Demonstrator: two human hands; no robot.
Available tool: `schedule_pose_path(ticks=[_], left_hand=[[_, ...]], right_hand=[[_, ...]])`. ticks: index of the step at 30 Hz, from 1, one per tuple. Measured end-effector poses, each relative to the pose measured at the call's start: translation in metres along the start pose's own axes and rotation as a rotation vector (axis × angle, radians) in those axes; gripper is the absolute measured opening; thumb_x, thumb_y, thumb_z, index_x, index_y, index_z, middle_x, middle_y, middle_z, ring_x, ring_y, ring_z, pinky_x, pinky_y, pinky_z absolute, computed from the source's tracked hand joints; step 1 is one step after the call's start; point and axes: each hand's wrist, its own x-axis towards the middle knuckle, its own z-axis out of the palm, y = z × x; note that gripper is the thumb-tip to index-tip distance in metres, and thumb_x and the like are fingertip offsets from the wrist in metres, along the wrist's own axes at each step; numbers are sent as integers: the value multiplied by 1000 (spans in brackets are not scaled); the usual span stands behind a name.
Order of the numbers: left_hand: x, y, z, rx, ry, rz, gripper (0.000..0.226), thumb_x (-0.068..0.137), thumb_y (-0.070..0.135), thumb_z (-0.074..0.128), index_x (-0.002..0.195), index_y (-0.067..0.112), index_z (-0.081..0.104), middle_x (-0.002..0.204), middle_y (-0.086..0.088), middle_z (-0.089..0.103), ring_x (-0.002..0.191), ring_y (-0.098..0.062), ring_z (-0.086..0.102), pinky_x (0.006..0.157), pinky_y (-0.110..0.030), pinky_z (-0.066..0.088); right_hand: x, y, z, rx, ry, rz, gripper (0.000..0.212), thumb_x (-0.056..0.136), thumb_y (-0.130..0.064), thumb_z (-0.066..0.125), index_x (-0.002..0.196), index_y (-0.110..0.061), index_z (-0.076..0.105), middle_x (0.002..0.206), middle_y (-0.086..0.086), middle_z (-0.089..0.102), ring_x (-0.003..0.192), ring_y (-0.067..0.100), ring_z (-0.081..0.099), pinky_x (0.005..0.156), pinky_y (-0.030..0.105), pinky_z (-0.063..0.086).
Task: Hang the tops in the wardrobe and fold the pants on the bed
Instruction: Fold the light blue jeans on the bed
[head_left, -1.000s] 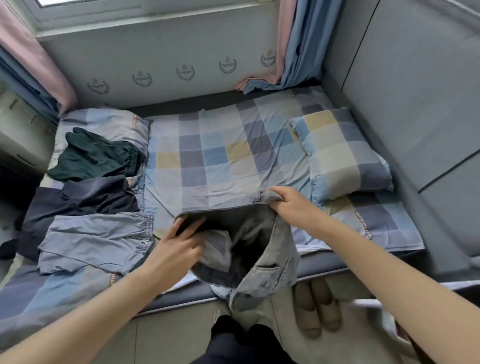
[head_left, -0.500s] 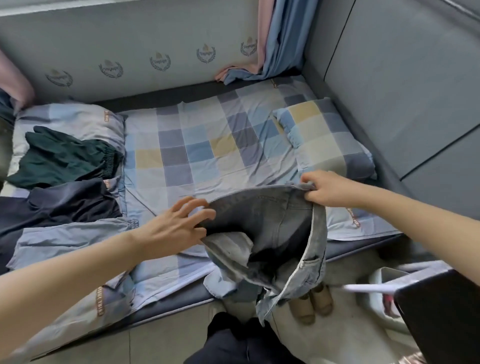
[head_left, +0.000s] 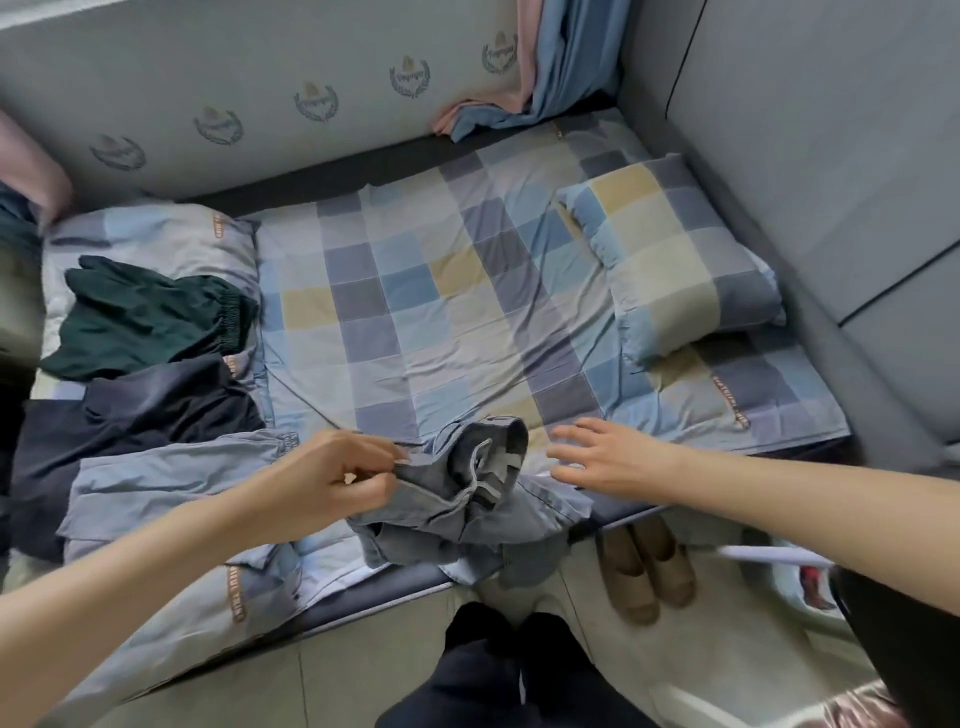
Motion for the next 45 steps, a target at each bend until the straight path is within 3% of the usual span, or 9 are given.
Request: schedule_pose_path(ticks=[9, 16, 19, 23, 32, 36, 39, 43, 45], left_hand=[[-67, 24, -27, -151, 6, -119, 29, 75, 15, 50, 52, 15, 32, 67, -21, 52, 52, 1, 33, 51, -11, 25], [-111, 28, -37, -328, 140, -275, 30, 70, 19, 50, 54, -5, 43, 65, -24, 46, 48, -5, 28, 46, -15, 24], [-138, 14, -37, -337, 202, -348, 30, 73, 24, 55, 57, -1, 50, 61, -26, 38, 52, -24, 29, 51, -28, 23], [-172, -17, -32, -199, 337, -375, 39, 74, 46, 74, 54, 26, 47, 59, -1, 46, 54, -12, 38, 52, -25, 32], [-184, -106, -21, 790, 121, -219, 30, 60, 27, 93, 61, 14, 66, 83, -5, 64, 59, -24, 65, 50, -29, 54], [-147, -120, -34, 500, 525, -326, 27, 77, 4, 79, 61, -2, 58, 83, -14, 60, 69, -33, 61, 67, -36, 51], [-116, -116, -46, 93, 867, -422, 34, 87, 6, 70, 61, -4, 50, 67, -8, 48, 61, -14, 42, 60, -23, 36], [-98, -113, -43, -375, 656, -535, 22, 90, 13, 67, 70, 7, 63, 60, 0, 38, 56, -13, 34, 47, -23, 24], [-105, -111, -32, -404, 415, -558, 16, 88, 12, 69, 73, 15, 74, 63, 4, 59, 60, -14, 52, 55, -19, 38]], right_hand=[[54, 1, 18, -315, -37, -255, 63, 88, -25, 60, 146, -23, 36, 152, -6, 36, 137, 32, 38, 105, 43, 40], [111, 17, 6, -490, -89, -241, 41, 64, -47, 74, 103, -56, 66, 104, -33, 66, 120, 10, 58, 100, 38, 43], [134, 25, 6, -428, -110, -212, 42, 51, -42, 86, 91, -43, 75, 96, -18, 72, 107, 16, 65, 92, 33, 53], [145, 43, -10, -388, -40, -196, 24, 38, -26, 92, 50, -24, 72, 68, -5, 69, 86, 29, 67, 76, 50, 56], [100, 92, -63, 379, 127, -30, 26, 73, -28, 81, 62, -8, 69, 73, 9, 65, 84, 35, 56, 67, 40, 52], [75, 100, -101, 642, 473, 210, 18, 69, 9, 77, 63, 3, 61, 77, 15, 61, 71, 33, 58, 61, 39, 51], [70, 95, -116, 953, 708, 521, 4, 84, 7, 61, 81, 5, 63, 90, 15, 58, 81, 25, 58, 72, 30, 49], [64, 81, -120, 1643, 392, 757, 17, 94, -1, 44, 100, 6, 59, 92, 19, 54, 86, 29, 54, 86, 51, 52], [50, 69, -110, 1738, 112, 766, 18, 91, 3, 44, 96, 10, 59, 87, 18, 49, 82, 29, 48, 83, 54, 49]])
